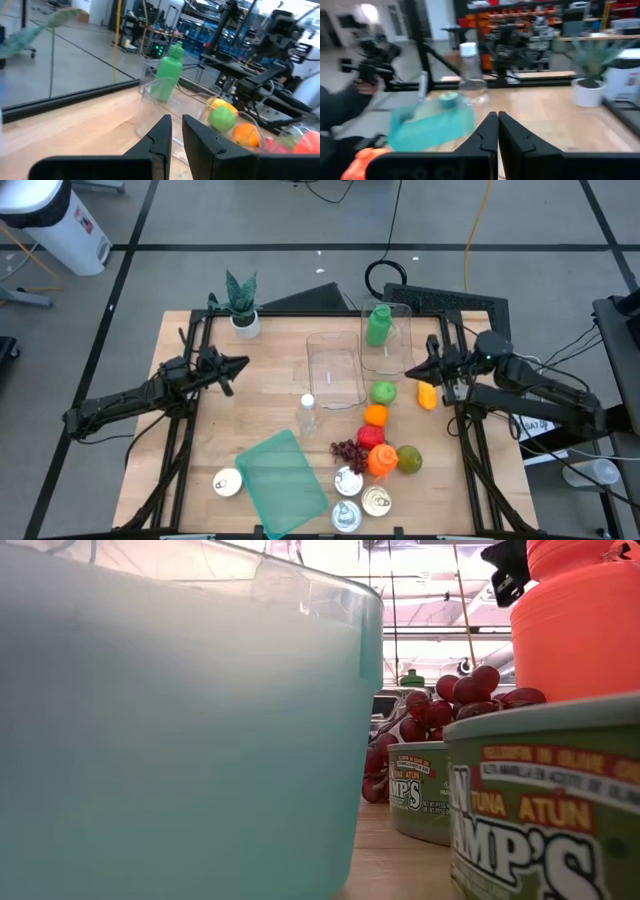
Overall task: Pick & Place Food Item
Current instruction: Put the green pear into the bottom transparent bin
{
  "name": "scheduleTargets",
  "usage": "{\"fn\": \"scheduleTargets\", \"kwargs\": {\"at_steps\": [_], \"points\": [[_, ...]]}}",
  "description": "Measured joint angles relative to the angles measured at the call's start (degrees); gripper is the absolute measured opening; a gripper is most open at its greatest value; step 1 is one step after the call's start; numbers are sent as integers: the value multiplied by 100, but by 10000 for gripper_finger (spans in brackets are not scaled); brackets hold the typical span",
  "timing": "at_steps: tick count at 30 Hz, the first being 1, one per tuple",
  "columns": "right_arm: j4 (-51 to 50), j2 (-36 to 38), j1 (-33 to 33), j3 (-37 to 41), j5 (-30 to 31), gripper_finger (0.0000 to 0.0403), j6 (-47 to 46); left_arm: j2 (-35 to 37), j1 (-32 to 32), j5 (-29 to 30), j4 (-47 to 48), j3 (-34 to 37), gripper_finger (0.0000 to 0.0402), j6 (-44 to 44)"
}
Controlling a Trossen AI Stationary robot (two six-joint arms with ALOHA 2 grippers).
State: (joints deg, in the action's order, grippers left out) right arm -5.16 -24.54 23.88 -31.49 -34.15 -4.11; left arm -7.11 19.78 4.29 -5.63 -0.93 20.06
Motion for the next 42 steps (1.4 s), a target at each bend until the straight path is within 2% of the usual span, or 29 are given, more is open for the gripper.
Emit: {"fn": "scheduleTargets", "kwargs": {"at_steps": [4,17,28,34,42], "points": [[756,2,-5,439,-514,1,-418,0,1,-116,-5,0,51,23],[2300,0,0,1679,-488,1,-507,0,1,-133,319,0,51,85],[2382,0,0,2051,-430,1,-330,0,1,-130,250,0,51,154],[2379,0,2,2174,133,2,-241,0,1,-130,248,0,51,247],[2609,-2,2,2177,111,2,-268,-2,1,-133,251,0,51,256]]}}
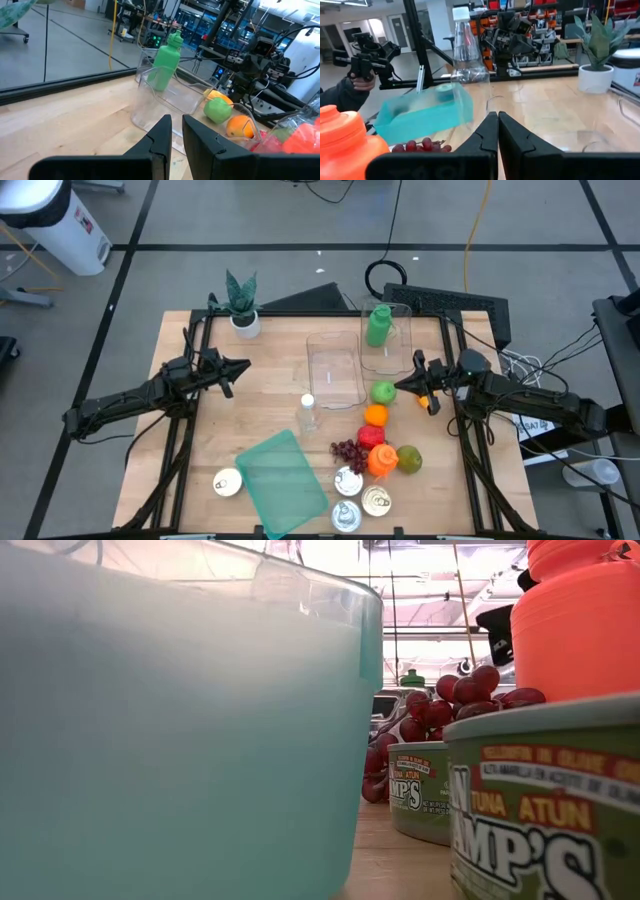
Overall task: Pick & Place Food Item
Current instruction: Put the green pear into the bottom transparent bin
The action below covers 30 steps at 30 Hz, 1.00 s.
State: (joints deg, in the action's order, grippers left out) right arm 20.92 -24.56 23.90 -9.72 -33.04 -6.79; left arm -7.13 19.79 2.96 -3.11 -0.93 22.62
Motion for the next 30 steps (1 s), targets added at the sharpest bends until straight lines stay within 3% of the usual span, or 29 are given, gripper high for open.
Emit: {"fn": "scheduleTargets", "kwargs": {"at_steps": [11,16,21,26,30], "points": [[504,-28,-143,-4,30,0,-300,0,0,-11,-2,0,51,-159],[146,-32,-235,-382,23,0,-301,0,0,-11,-2,0,51,-259],[-1932,-260,-398,-1388,56,0,198,2,0,-11,2,0,51,-260],[-4943,-841,-815,-2977,756,0,653,-1,1,-11,31,0,51,-257],[-6368,-1362,-1249,-3903,1369,0,289,0,0,-9,31,0,51,-261]]}}
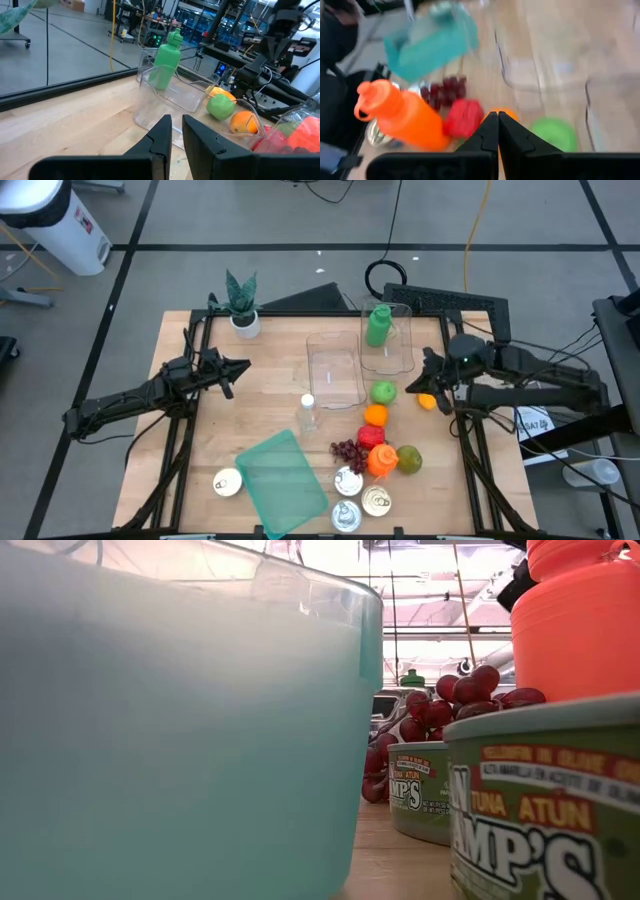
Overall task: Pick & Place Food Item
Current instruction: Put the green pear into the bottom transparent bin
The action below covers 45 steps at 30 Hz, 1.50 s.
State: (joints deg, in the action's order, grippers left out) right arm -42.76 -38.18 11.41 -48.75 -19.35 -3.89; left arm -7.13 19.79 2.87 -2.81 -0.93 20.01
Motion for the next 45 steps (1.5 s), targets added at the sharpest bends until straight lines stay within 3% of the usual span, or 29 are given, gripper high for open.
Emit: {"fn": "scheduleTargets", "kwargs": {"at_steps": [7,12,16,19,22,26,30,34,39,45], "points": [[-1974,-547,-704,-680,1095,0,-1315,2,0,0,9,0,51,3],[-2306,-692,-1215,-662,1136,0,-1787,1,1,1,9,0,51,0],[-2785,-704,-1393,-658,2135,1,-2908,1,0,2,9,0,51,5],[-3191,-760,-1390,-655,2483,18,-3449,2,0,2,9,0,51,21],[-3172,-820,-1388,-600,2464,62,-3736,0,0,2,8,0,51,24],[-3186,-1019,-1243,-573,2248,154,-4218,2,0,2,6,0,51,28],[-3404,-1273,-1029,-571,2727,259,-4472,2,0,2,6,0,51,46],[-3549,-1482,-798,-543,3140,341,-4614,0,0,2,4,0,51,46],[-3155,-1584,-431,-93,2968,387,-4606,1,2,4,4,0,51,68],[-2185,-1574,-133,742,2652,392,-4491,2,2,4,4,0,51,68]]}}
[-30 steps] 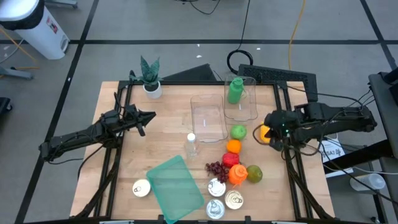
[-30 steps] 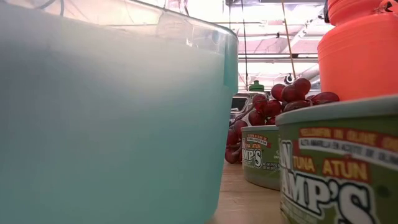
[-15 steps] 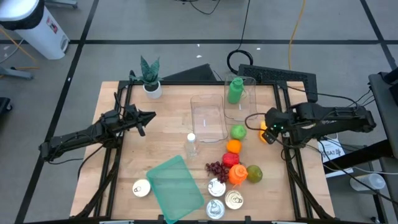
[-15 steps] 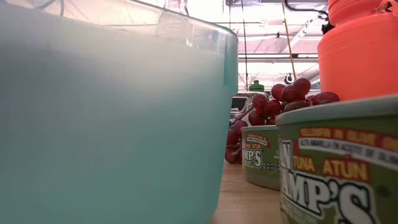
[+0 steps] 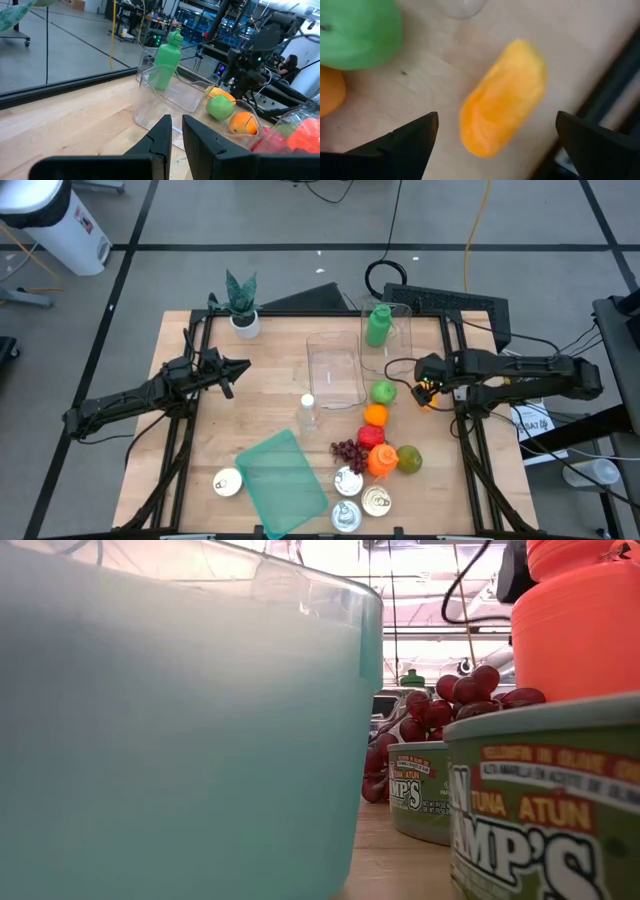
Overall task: Pick & Place Food Item
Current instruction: Put the green pear into the bottom transparent bin
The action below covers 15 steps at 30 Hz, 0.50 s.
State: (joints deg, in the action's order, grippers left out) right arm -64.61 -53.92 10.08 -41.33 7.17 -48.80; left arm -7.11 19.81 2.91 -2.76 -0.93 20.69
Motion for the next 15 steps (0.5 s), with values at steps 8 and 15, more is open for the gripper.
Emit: {"fn": "scheduleTargets", "kwargs": {"at_steps": [8,15], "points": [[448,5,241,326,-133,388,380,0,1,1,0,0,51,-7],[487,239,274,309,-303,387,604,-2,-1,1,3,2,51,-50]]}}
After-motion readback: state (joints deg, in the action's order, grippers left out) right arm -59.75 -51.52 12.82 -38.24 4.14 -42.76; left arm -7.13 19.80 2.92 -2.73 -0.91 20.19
